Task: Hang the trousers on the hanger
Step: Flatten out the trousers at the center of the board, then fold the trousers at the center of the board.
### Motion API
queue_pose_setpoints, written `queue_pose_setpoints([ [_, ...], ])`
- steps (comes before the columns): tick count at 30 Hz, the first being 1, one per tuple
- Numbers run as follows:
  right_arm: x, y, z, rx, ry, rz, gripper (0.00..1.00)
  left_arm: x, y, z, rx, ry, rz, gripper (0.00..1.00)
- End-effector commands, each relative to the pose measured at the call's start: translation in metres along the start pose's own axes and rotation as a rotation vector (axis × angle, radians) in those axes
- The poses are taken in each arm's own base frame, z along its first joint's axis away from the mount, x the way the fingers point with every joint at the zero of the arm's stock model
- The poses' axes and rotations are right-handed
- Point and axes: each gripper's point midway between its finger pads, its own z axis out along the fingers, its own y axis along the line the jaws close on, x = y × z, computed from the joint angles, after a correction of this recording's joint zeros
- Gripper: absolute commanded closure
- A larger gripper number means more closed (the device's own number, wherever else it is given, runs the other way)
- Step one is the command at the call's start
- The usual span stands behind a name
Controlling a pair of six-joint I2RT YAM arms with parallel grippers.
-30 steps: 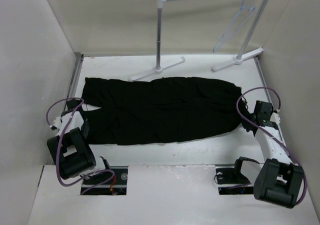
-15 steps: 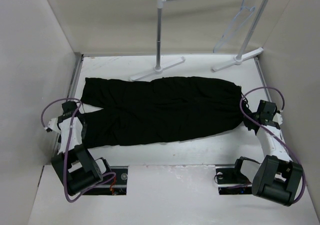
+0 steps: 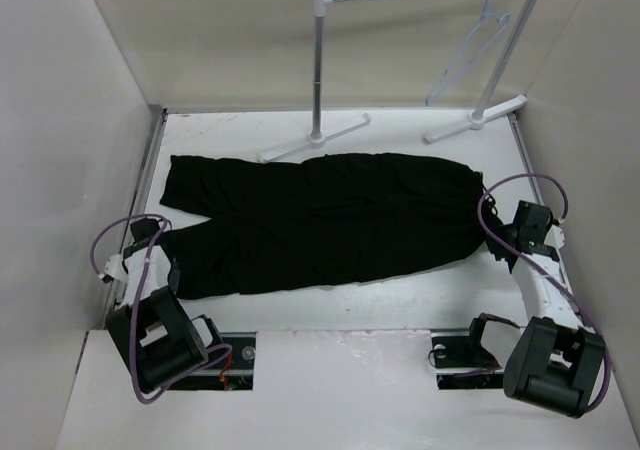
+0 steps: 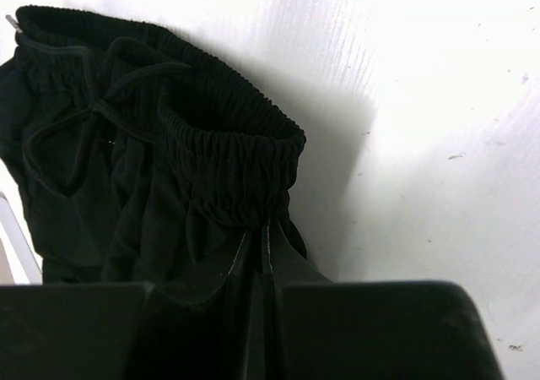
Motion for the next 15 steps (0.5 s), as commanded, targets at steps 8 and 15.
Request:
queue_pose_setpoints([
  [8, -0.009, 0.003, -0.023, -0.022, -0.057, -0.069, 0.92, -0.054, -0.044, -0.063, 0.183, -0.205, 0.015, 0.98],
  [15, -0.050, 0.037, -0.041, -0.034, -0.181, -0.114, 0.92, -0.107, -0.104, -0.112, 0.258, -0.316, 0.025, 0.99],
])
